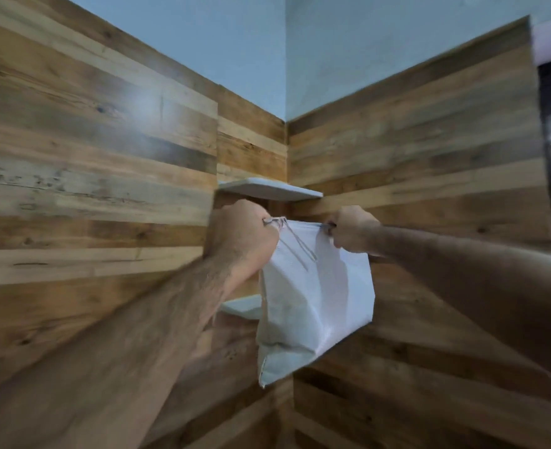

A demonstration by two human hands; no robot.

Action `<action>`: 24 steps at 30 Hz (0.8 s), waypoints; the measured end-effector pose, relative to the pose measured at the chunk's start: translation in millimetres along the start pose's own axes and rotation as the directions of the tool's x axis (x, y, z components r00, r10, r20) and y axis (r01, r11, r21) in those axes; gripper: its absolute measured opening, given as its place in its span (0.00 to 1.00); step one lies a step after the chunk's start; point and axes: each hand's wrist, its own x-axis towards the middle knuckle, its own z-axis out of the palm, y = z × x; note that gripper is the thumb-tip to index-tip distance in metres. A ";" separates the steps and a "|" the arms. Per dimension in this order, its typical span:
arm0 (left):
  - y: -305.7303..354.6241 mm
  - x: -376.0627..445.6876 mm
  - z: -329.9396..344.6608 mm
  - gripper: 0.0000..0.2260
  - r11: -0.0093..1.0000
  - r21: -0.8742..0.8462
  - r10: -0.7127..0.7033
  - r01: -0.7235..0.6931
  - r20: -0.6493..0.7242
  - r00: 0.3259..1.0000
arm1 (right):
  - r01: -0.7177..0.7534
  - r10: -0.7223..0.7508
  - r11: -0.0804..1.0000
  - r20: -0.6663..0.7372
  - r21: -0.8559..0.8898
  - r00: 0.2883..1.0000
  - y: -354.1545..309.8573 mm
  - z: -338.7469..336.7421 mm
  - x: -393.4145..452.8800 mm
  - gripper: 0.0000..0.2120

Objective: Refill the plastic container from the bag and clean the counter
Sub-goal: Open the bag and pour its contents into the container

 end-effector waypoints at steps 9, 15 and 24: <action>40.7 -263.7 42.7 0.20 0.995 0.093 -0.077 0.046 0.367 0.927 | 0.045 0.017 0.989 0.403 -0.142 0.915 88.3 81.4 -240.6 0.11; 48.8 -436.9 80.1 0.17 0.984 0.123 -0.177 0.128 0.610 0.773 | 0.141 -0.010 0.975 0.600 -0.171 0.800 129.1 159.7 -391.2 0.14; 65.9 -602.8 91.6 0.15 0.973 0.207 -0.218 0.105 0.659 0.720 | 0.147 0.053 0.962 0.686 -0.229 0.726 155.2 229.8 -519.4 0.14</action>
